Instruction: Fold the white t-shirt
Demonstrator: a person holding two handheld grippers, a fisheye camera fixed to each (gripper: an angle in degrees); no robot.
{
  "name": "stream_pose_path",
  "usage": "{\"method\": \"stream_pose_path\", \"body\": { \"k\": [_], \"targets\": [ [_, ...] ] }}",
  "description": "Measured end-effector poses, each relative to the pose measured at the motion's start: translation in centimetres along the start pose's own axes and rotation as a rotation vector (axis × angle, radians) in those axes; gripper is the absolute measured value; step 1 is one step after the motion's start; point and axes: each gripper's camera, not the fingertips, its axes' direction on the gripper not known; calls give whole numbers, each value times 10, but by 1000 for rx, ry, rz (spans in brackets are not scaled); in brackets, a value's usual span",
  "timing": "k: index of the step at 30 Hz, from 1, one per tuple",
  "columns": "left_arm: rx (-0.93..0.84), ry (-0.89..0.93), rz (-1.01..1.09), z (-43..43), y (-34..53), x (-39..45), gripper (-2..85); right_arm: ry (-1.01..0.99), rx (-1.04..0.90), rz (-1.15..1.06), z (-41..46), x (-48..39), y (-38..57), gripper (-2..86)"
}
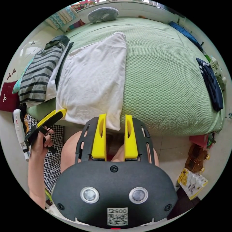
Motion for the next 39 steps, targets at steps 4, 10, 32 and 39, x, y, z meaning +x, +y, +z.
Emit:
{"method": "stream_pose_path", "body": {
  "k": [4,10,32,39],
  "targets": [
    [-25,-20,15,2,-9,7,101,-8,-4,31,2,5,3,50],
    [-30,-36,96,-5,-18,25,54,-100,13,34,-2,19,13,-9],
    [158,22,173,-61,-62,46,68,-36,204,-39,-65,5,32,45],
    [148,52,174,-35,-154,49,79,10,253,-90,-76,-4,-38,68]
  ]
}}
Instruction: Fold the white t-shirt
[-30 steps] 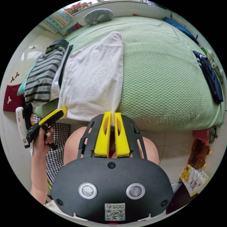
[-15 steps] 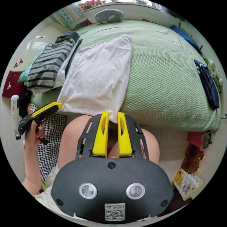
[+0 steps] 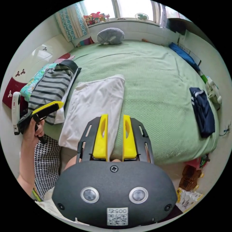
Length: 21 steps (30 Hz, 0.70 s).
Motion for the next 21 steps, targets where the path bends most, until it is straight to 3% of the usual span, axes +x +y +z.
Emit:
{"method": "stream_pose_path", "body": {
  "k": [6,12,18,21],
  "targets": [
    [-39,-33,-16,44,-52,-15,93,-1,-43,-82,39,-7,-81,95],
    [-142,25,-31,101,-74,-32,79,86,-216,-161,103,-30,-123,56],
    [-115,34,-41,108,-86,-30,33,129,-105,-257,102,-53,-114,10],
    [-74,41,-36,101,-102,-23,26,49,-67,-203,86,-44,-125,-6]
  ]
}}
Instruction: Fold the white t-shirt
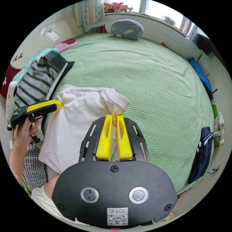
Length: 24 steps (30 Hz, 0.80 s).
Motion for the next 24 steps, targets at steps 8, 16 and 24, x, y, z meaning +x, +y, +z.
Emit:
{"method": "stream_pose_path", "body": {
  "k": [8,16,24],
  "targets": [
    [119,141,56,-14,-43,37,75,2,64,182,-29,35,-14,-8],
    [147,180,173,-32,27,81,75,105,194,-3,-60,-22,57,-13],
    [27,3,244,-15,90,119,83,103,53,-44,-53,-100,93,-12]
  ]
}}
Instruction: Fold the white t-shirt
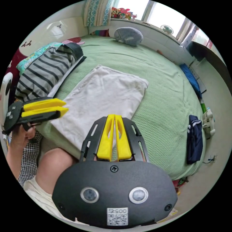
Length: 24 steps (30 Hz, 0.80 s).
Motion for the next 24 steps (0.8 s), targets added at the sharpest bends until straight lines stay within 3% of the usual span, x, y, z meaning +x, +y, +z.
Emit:
{"method": "stream_pose_path", "body": {
  "k": [2,11,24],
  "targets": [
    [-65,12,18,14,12,14,87,-63,-7,-3,-2,-19,11,-11],
    [-151,-76,49,53,21,45,89,3,-134,-8,25,-51,37,-12],
    [-184,-119,91,66,25,66,88,145,-53,-115,40,-76,70,-13]
  ]
}}
